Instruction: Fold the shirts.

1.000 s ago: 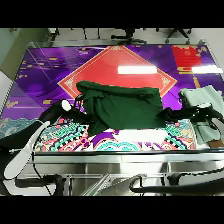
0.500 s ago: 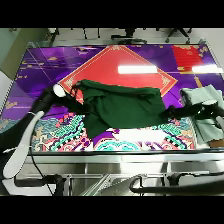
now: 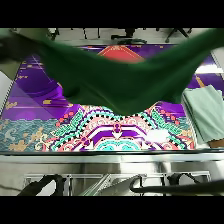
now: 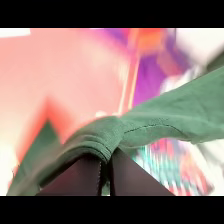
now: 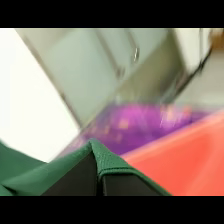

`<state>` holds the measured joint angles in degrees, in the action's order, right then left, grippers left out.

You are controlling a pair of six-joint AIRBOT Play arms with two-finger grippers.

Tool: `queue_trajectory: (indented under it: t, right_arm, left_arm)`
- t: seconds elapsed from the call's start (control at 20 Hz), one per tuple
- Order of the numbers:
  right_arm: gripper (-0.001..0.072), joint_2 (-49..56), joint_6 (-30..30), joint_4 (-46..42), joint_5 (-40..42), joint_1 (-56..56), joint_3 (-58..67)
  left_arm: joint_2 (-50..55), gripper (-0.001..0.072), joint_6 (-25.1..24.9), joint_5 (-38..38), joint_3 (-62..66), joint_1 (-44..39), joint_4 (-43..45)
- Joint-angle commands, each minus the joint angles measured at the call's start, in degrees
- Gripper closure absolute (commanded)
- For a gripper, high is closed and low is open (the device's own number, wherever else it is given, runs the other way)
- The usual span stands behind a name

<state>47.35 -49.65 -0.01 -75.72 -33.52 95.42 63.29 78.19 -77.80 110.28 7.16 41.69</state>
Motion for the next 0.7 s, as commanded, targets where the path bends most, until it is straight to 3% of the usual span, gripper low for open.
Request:
queue_trajectory:
  t: [0.0, 0.2, 0.3, 0.45, 0.55, 0.65]
  right_arm:
    - [0.0697, -6.4, 0.3, 2.0, 10.3, -3.2, 9.9]
    - [0.0697, -8.9, 0.1, -3.5, 7.8, -3.4, 11.1]
    - [0.0698, -7.9, -1.2, -6.9, 3.7, -3.4, 10.2]
    - [0.0698, -5.6, 0.4, -6.9, 1.2, -1.0, 1.2]
    - [0.0698, -3.0, 2.9, -7.6, 1.1, 4.9, -7.5]
    - [0.0698, 0.7, 3.3, -15.2, 5.4, 11.3, -14.9]
  left_arm:
    - [-9.1, 0.0678, -0.4, 2.5, 11.0, 10.3, -3.8]
    - [-18.3, 0.0678, -2.3, 2.1, 4.7, 25.6, -3.8]
    - [-20.8, 0.0678, -2.3, 0.0, -3.0, 28.5, -4.4]
    - [-21.2, 0.0678, -4.9, -0.3, -17.9, 24.2, -4.3]
    - [-18.6, 0.0678, -7.7, 2.5, -27.3, 15.9, -4.0]
    - [-12.9, 0.0678, -8.9, 8.5, -34.1, 5.8, 1.0]
